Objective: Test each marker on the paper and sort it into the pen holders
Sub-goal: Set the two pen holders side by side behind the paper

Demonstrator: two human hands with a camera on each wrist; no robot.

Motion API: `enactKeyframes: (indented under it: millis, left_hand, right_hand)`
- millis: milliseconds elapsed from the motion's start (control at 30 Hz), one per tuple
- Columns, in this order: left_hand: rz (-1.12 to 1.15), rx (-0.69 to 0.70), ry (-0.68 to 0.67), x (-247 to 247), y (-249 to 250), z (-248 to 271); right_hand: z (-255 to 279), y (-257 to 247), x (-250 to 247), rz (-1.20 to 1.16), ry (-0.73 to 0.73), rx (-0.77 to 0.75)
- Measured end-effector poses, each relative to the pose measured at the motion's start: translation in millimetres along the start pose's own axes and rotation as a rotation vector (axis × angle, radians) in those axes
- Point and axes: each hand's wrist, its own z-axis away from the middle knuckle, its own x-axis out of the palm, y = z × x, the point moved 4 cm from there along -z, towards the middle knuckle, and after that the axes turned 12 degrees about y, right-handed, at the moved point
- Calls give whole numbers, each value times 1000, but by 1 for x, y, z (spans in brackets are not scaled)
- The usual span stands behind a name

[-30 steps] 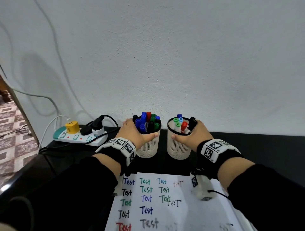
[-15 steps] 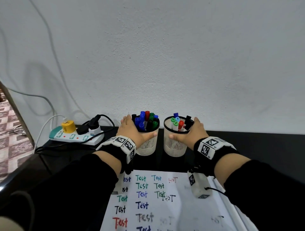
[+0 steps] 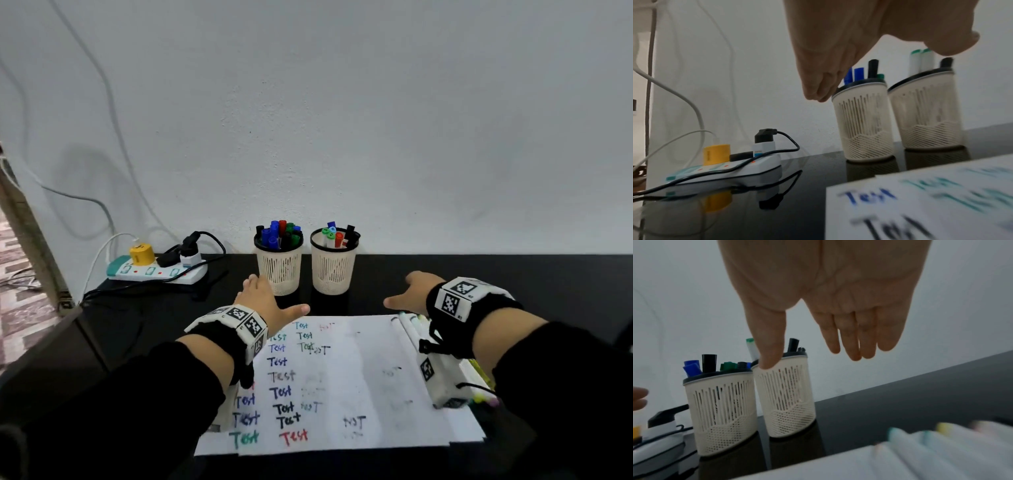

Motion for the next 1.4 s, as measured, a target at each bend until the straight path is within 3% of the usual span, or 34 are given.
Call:
enactKeyframes:
  millis: [133,300,533,833,1133,1400]
  left_hand:
    - [-95,127,-189,32,30,42]
    - [-242,322,-293,57,66,69]
    - [-451,337,-323,86,73,74]
    - [-496,391,-397,87,77,71]
    - [-498,408,-411,84,79,74]
    - [-527,393,-437,83,80,77]
  right_hand:
    - [32,44,6,67,-27,66]
    - [60,83,19,120,-28,155]
    - [77,85,29,201,-121,89]
    - [71,79,22,288,-133,60]
    - [46,66,56,378,-95,-44]
    - [46,89,51,394,-138,72]
